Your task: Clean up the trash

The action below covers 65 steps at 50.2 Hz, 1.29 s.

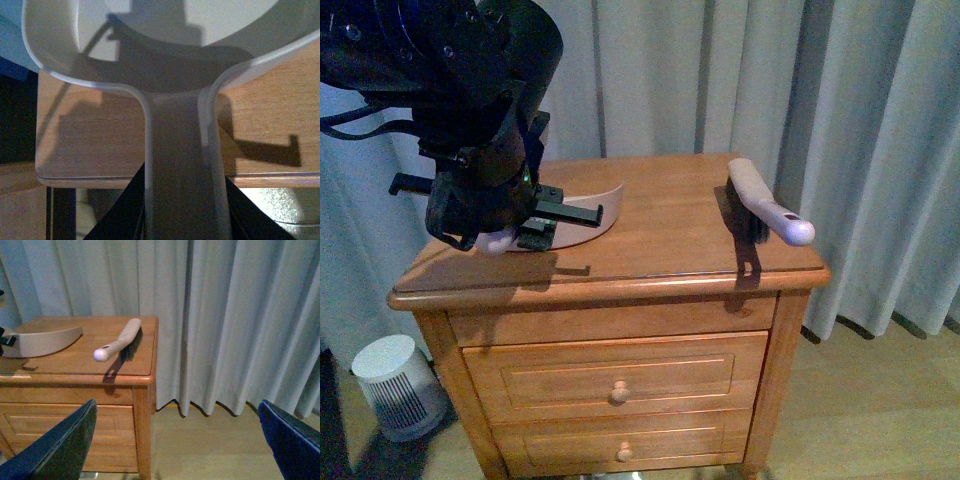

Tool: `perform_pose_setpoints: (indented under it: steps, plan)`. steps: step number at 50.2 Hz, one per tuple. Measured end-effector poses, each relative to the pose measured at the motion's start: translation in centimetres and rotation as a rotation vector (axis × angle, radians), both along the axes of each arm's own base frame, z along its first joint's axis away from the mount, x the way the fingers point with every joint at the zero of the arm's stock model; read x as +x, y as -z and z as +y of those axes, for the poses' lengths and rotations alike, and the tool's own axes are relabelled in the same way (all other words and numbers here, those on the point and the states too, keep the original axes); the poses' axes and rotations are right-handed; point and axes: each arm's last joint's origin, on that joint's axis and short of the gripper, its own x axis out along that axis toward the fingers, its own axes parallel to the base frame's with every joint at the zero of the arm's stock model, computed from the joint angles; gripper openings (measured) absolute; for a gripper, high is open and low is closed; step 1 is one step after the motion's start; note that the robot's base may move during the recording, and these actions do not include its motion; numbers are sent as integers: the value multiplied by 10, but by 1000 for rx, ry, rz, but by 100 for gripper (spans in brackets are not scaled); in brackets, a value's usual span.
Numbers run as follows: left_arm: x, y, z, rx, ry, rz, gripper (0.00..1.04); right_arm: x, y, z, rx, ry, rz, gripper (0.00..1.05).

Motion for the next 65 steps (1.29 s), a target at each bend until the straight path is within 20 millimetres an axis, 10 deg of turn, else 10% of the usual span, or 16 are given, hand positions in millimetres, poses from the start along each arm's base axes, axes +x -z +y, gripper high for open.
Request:
perform_pose_setpoints:
  steps: [22,35,50,65]
  plan:
    - [0,-5,1,-7,-1,-17,27,0,0,0,0,0,0,97]
    - [-12,-66,12,-26,30,-249,27,0,0,0,0,0,0,97]
    - [-83,-159,48,-32,136,-631,27,0,0,0,0,0,0,97]
    - [-198,-175,92,40,242,-830,26,0,0,0,0,0,0,97]
